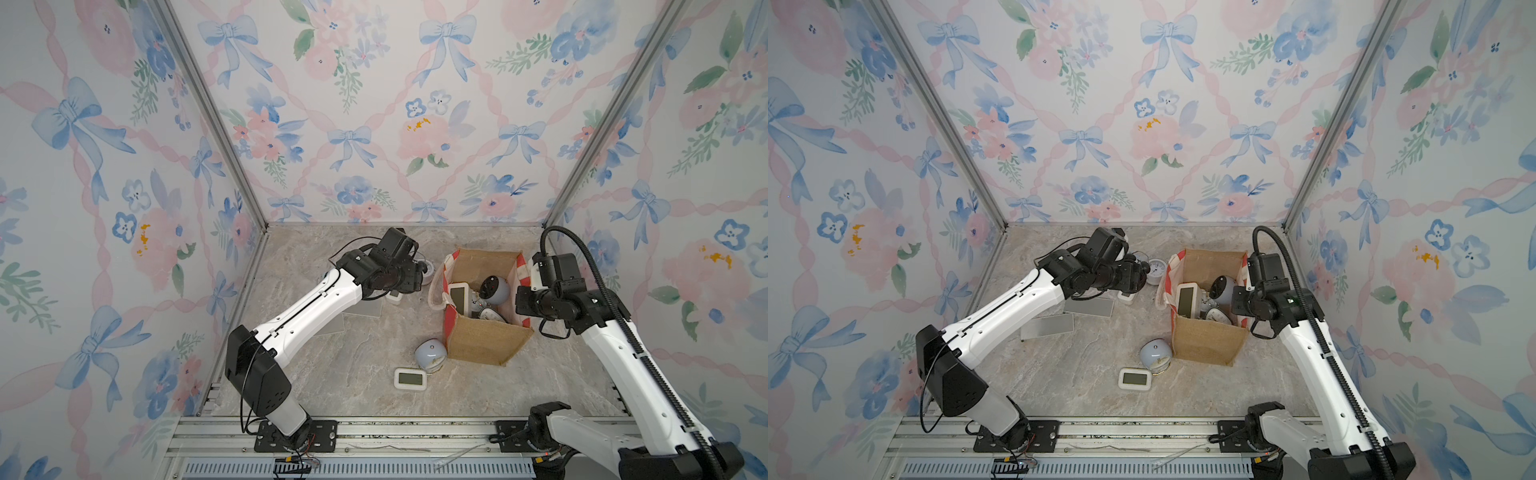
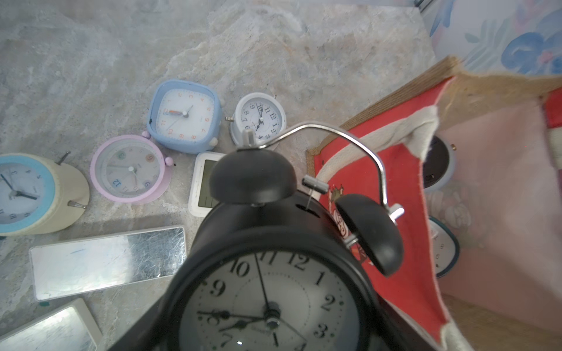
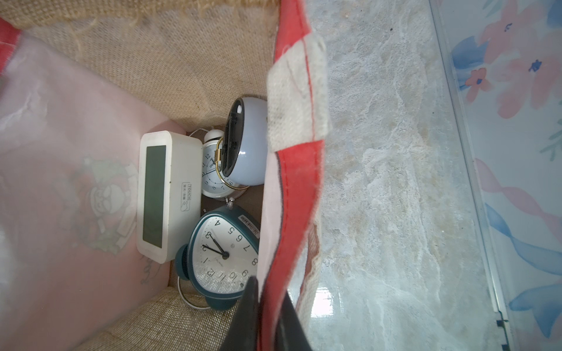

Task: Put the alarm clock into the canvas bag
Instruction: Place the alarm at the canvas bag.

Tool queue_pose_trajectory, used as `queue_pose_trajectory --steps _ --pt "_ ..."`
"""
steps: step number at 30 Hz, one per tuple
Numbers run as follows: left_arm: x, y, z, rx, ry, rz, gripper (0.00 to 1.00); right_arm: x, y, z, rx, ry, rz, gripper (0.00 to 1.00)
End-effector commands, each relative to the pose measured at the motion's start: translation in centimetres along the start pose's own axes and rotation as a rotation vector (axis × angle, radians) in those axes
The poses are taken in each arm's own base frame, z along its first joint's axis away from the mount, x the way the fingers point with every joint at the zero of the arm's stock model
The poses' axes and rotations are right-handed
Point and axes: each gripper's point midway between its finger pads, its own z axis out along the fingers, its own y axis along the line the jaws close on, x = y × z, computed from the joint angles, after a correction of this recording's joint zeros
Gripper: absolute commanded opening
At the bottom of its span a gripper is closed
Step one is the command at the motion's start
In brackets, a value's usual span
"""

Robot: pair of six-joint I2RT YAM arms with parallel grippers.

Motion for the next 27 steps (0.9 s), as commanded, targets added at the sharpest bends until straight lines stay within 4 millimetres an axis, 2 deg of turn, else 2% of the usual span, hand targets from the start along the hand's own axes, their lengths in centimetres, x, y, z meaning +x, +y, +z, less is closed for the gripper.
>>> queue_pose_trajectory --steps 1,9,15,21,27 --pt "-2.4 -2.6 -2.4 0.083 -0.076 0.043 0.72 -0.4 0.1 -0.7 -0.002 -0.015 -0.015 0.12" --pt "-4.3 -8.6 -3.9 0.205 -0.124 0.116 0.72 -0.5 0.2 -0.8 -0.003 -0.014 -0.015 0.12" --pt "-4.8 -13.3 -4.0 0.293 -0.134 0.167 0.71 -0.4 0.1 -0.8 -0.002 -0.016 -0.014 0.12" --pt "-3.7 -17.1 -2.2 0.346 -0.099 0.203 0.71 -0.4 0.1 -0.8 -0.001 -0.017 -0.015 0.12" --pt "-2.4 -17.9 0.7 0.345 -0.041 0.195 0.70 -0.4 0.1 -0.9 -0.001 -0.021 -0.015 0.12"
